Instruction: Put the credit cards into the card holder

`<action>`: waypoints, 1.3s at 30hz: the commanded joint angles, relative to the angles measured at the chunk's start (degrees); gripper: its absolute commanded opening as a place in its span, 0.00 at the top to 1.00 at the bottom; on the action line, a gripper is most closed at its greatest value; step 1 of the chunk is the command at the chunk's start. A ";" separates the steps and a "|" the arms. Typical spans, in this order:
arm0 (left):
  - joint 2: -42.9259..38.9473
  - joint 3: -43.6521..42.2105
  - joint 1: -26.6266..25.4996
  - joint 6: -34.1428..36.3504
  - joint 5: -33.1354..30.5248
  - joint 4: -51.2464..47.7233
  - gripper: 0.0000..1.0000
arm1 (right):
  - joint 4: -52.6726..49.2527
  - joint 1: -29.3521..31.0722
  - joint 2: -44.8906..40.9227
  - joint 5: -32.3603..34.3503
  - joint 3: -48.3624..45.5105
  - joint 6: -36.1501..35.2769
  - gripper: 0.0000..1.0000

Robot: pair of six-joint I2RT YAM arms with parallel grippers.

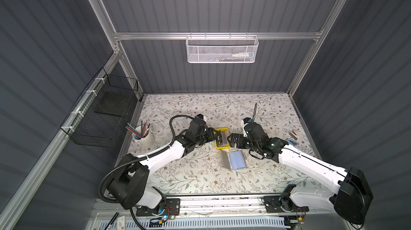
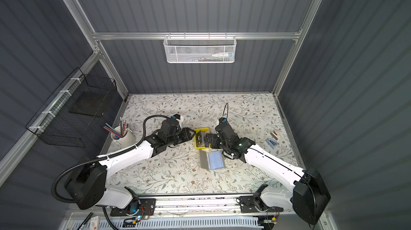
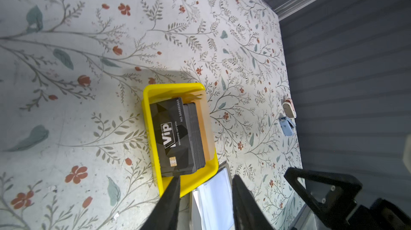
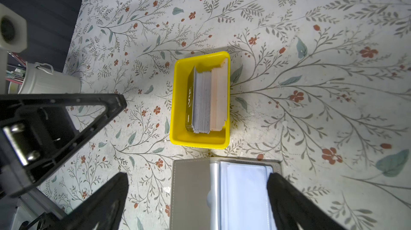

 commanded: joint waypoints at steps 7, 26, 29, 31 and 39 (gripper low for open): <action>2.75 4.08 1.40 6.82 4.70 -3.01 0.57 | -1.48 -1.28 6.85 -0.76 6.83 -1.78 0.02; 13.99 11.36 1.49 9.63 3.35 -9.02 0.73 | -1.13 -3.61 22.35 -3.44 14.43 -1.01 0.01; 16.04 12.36 1.49 10.21 3.69 -9.57 0.75 | -0.95 -3.97 23.84 -3.19 14.14 -0.32 0.01; 17.35 13.07 1.49 10.67 4.17 -9.63 0.77 | -0.55 -4.19 24.53 -3.56 13.83 -0.03 0.01; 20.66 15.40 1.49 11.86 3.90 -11.86 0.82 | 0.11 -4.51 27.17 -5.88 13.74 -0.38 0.01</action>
